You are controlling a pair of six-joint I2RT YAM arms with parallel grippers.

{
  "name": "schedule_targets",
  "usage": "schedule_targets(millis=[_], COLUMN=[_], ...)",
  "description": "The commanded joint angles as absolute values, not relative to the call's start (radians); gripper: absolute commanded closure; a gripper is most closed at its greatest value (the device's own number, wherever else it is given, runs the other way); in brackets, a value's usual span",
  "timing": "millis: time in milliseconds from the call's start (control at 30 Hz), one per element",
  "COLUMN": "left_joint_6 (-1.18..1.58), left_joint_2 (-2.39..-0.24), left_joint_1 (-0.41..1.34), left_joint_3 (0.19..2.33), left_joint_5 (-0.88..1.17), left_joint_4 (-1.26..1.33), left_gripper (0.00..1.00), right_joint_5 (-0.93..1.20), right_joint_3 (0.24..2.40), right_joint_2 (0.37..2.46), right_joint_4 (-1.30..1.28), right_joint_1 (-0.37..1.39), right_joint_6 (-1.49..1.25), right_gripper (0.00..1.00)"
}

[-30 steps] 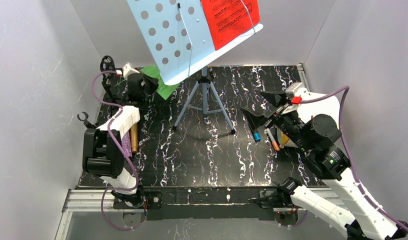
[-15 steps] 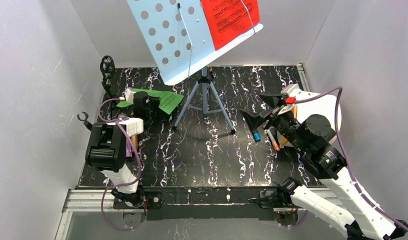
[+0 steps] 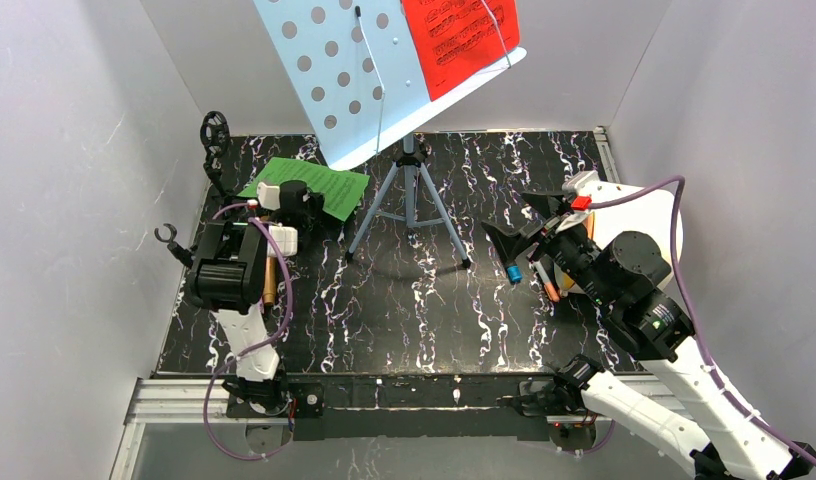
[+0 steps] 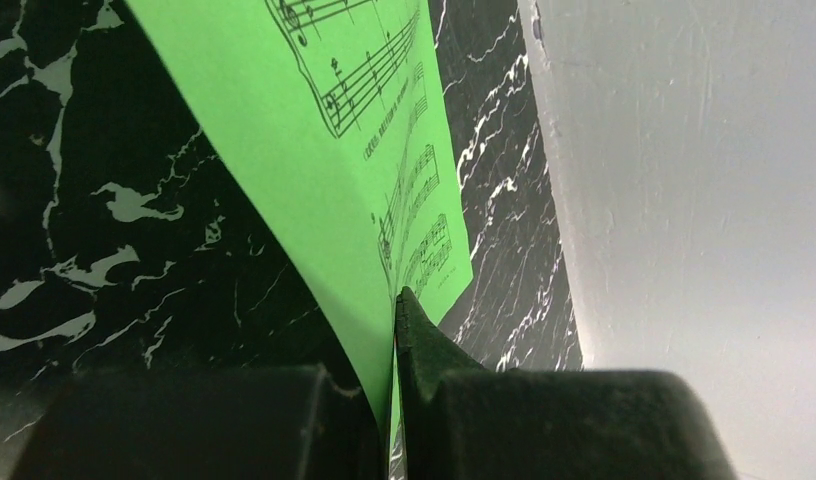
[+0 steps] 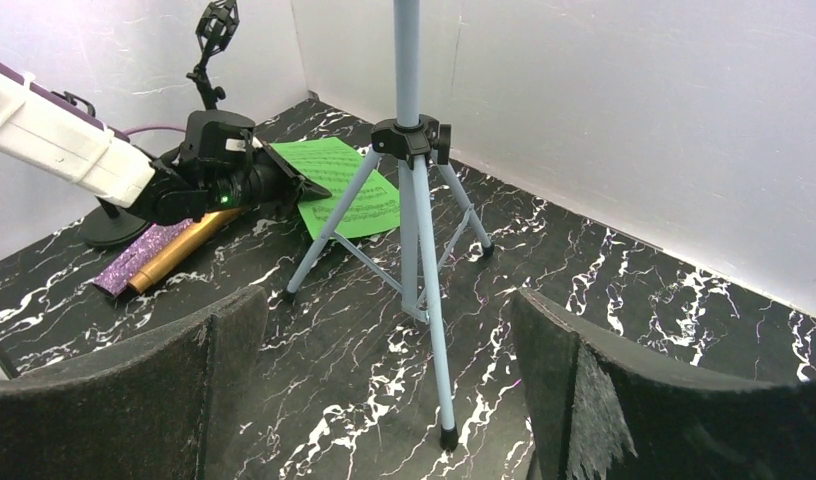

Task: Pack up the instrument practice props
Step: Place the sheet music at the corner of the board.

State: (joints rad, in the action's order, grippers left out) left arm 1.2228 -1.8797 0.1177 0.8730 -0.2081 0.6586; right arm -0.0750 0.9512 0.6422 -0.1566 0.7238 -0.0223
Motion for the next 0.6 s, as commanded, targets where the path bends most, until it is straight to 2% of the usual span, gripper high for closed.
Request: schedule_targets(millis=[0,567], left_joint_6=[1.288,1.541], left_joint_2=[-1.893,-2.089], left_joint_1=[0.141,0.181], left_joint_3=[0.912,1.015], left_joint_5=[-0.334,-0.511], left_joint_4=[0.693,0.743], left_gripper=[1.00,1.00], right_joint_5=[-0.095,-0.100], right_joint_3=[0.943,0.935], right_joint_2=[0.638,0.646], right_joint_4=[-0.127,-0.130], right_joint_1=[0.721,0.721], right_joint_6=[-0.022,-0.040], right_gripper=[0.01,0.01])
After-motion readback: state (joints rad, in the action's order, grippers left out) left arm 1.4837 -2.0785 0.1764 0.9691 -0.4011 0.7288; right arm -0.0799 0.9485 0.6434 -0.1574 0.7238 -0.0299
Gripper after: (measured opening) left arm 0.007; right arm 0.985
